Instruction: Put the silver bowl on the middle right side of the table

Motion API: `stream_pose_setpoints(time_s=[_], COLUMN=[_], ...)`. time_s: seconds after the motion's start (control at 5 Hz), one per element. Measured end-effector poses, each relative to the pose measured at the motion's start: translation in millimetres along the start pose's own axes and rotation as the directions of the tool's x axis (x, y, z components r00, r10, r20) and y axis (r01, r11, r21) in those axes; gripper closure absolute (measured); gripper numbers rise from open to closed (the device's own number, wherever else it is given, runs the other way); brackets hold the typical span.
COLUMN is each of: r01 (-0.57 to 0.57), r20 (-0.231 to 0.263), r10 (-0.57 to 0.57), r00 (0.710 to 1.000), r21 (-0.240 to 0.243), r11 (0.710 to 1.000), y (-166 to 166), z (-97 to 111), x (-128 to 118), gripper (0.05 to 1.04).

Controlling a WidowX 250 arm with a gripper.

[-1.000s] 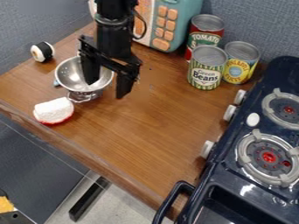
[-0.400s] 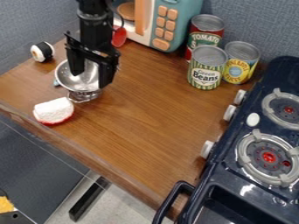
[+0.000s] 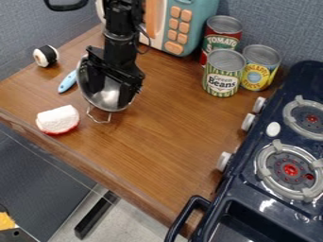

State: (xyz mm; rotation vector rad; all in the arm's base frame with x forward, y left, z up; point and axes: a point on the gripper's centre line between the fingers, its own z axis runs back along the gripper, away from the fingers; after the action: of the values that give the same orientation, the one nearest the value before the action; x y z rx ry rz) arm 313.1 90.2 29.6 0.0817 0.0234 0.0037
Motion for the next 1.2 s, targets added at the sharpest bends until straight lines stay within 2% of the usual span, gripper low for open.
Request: stream_pose_setpoints(time_s=[0.2,0.6,1.0,1.2], r01=[-0.001,0.011,0.013,0.010], r20=[-0.001,-0.003,0.023,0.044], r10=[0.001,-0.011,-0.012,-0.008], r00=[1.000,1.000,1.000,0.999], r21=[0.007,-0.014,-0.046,-0.045], r11=[1.000,1.000,0.999,0.999], y=[-5,-14,-16,-16], z=[-2,-9,-9,-3], x=[-1,-6,-12,-13], gripper=[0.085,0.083,0.083,0.120])
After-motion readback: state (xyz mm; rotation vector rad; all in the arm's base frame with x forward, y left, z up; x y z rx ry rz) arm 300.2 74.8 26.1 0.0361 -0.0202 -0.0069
